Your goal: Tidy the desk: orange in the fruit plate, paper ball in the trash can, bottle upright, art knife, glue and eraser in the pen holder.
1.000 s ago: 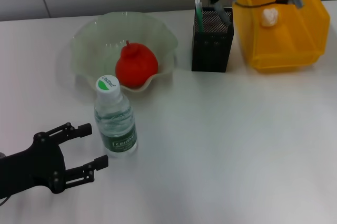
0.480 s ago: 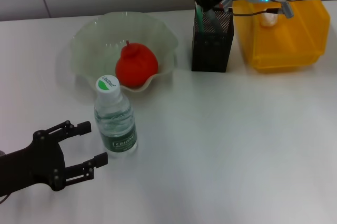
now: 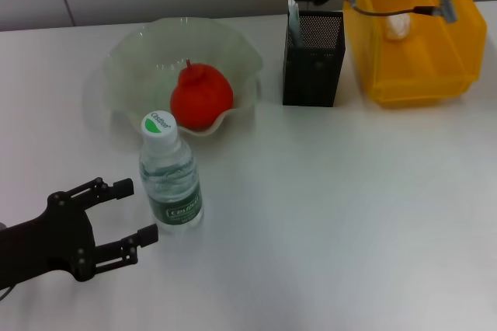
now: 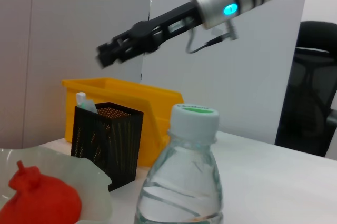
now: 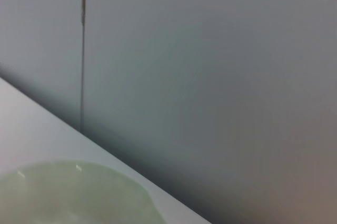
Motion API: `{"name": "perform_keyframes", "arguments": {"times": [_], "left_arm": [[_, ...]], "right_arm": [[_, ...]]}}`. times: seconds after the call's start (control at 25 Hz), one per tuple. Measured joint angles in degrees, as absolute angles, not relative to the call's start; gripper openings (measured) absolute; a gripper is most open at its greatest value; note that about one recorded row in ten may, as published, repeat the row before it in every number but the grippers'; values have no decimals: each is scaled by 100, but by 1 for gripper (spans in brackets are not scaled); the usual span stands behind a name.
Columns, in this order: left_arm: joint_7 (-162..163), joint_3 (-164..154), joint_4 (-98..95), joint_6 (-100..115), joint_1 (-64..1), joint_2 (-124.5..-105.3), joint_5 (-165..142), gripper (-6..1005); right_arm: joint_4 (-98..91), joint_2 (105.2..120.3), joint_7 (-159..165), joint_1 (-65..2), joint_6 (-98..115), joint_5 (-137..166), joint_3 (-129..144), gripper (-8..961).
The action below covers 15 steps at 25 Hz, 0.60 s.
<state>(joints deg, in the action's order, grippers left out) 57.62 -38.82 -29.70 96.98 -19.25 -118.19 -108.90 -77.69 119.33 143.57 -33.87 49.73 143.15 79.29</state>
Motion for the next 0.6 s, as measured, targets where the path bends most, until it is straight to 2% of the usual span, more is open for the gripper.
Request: {"name": "perform_keyframes", "arguments": {"times": [0.36, 0.6], "left_arm": [[6166, -3885, -3004, 9904, -2050, -11794, -10944, 808], [6272, -3894, -3021, 10246, -2069, -11750, -11065, 807]], "right_arm": [[-8578, 11916, 12715, -2461, 7301, 11724, 6795, 564], [-6920, 11903, 10036, -2004, 9067, 9912, 5822, 589]]}}
